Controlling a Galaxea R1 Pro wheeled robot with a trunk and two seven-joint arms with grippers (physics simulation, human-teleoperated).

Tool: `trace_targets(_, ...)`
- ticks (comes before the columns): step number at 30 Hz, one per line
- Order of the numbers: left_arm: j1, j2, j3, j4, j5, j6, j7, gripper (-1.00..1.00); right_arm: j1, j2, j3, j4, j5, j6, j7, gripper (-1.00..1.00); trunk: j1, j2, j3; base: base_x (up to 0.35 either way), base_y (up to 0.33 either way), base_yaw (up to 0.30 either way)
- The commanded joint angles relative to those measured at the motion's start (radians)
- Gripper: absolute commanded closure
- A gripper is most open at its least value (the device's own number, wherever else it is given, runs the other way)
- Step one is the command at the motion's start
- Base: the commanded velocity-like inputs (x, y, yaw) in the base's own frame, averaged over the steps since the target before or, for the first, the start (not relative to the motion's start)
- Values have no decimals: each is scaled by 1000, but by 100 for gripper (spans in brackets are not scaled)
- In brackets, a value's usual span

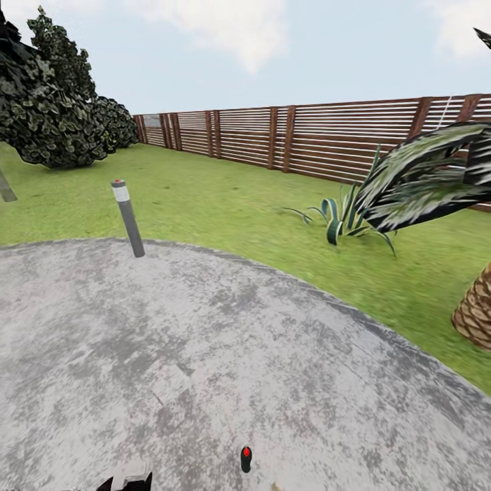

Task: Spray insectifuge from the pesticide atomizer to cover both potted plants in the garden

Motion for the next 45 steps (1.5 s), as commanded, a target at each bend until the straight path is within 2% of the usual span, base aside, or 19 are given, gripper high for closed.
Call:
trace_targets(1, -1, 0, 3, 1, 1, -3, 0, -100, 0, 0, -2, 1, 4, -4, 0, -100, 0, 0, -1, 67, -255, 143)
trace_targets(27, -1, -1, 4, 1, 1, -3, 0, -100, 0, -3, -3, 4, 16, -3, 0, -100, 0, 0, -1, 23, -203, 11)
trace_targets(45, -1, 0, 3, 1, 2, -3, 0, -100, 0, -1, -3, 1, 12, -3, 0, -100, 0, 0, -5, 0, -9, 0)
